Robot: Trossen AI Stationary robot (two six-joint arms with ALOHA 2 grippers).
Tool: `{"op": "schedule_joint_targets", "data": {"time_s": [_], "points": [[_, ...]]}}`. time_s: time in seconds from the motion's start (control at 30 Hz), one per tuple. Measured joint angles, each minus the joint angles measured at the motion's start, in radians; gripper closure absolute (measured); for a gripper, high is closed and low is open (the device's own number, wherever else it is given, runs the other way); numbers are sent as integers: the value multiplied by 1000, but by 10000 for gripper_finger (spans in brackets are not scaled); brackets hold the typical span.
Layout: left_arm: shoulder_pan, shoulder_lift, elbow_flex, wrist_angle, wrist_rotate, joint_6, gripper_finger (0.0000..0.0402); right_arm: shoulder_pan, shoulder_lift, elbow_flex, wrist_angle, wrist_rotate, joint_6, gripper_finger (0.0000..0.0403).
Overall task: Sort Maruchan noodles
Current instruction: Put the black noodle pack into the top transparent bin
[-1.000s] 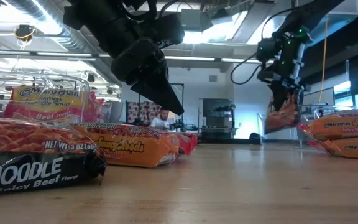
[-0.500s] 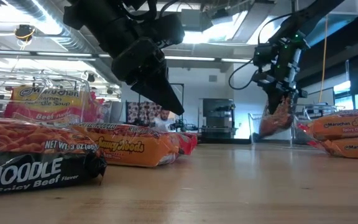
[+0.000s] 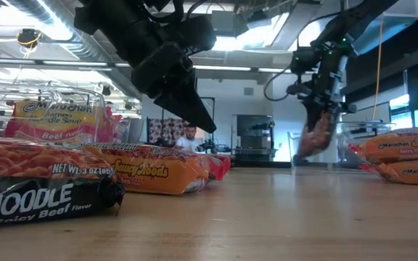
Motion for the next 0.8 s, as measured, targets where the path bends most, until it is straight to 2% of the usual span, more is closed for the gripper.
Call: {"op": "schedule_joint_targets", "data": {"time_s": [0.17, 0.27, 0.4, 0.67, 0.8], "points": [[0, 0, 0, 0, 0, 0, 221, 41, 0, 0, 23, 21, 13, 342], [0, 0, 0, 0, 0, 0, 221, 41, 0, 14, 13, 65, -57, 342], [0, 0, 0, -1, 0, -1, 221, 42, 0, 86, -30, 123, -296, 342], [0, 0, 0, -1, 0, -6, 221, 40, -1, 159, -33, 212, -953, 343], [1, 0, 0, -1, 0, -27, 221, 9, 17, 160, -16, 218, -1149, 343]]}}
